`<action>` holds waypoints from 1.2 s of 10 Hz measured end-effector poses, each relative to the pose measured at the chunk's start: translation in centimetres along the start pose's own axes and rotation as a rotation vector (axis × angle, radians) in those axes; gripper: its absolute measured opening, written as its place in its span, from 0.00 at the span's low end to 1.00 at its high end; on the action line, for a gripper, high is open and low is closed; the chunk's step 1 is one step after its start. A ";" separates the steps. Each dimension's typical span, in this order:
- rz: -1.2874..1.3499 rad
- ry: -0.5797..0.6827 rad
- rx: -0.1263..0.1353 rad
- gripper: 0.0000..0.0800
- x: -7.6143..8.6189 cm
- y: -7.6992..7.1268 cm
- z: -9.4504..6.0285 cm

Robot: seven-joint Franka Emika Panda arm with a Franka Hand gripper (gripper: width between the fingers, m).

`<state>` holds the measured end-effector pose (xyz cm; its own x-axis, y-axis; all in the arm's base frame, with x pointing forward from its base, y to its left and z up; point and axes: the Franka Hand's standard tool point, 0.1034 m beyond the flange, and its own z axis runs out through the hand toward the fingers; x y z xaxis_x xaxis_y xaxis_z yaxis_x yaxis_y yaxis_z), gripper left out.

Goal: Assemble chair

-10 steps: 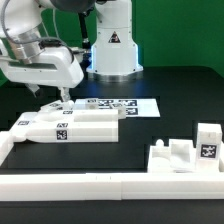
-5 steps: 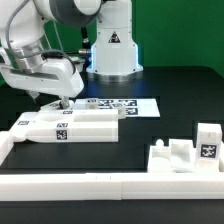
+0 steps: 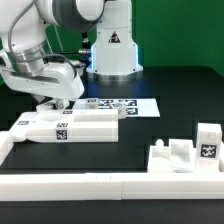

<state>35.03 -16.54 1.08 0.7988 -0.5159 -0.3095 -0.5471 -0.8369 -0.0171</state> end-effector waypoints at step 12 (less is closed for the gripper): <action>-0.092 -0.012 -0.024 0.35 -3.8 -11.5 -5.8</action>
Offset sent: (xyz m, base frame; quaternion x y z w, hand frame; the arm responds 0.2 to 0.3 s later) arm 0.0065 0.0294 0.0624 -0.0485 -0.0327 -0.0349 0.9977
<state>39.79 -6.00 7.92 0.8423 -0.4347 -0.3187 -0.4654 -0.8848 -0.0230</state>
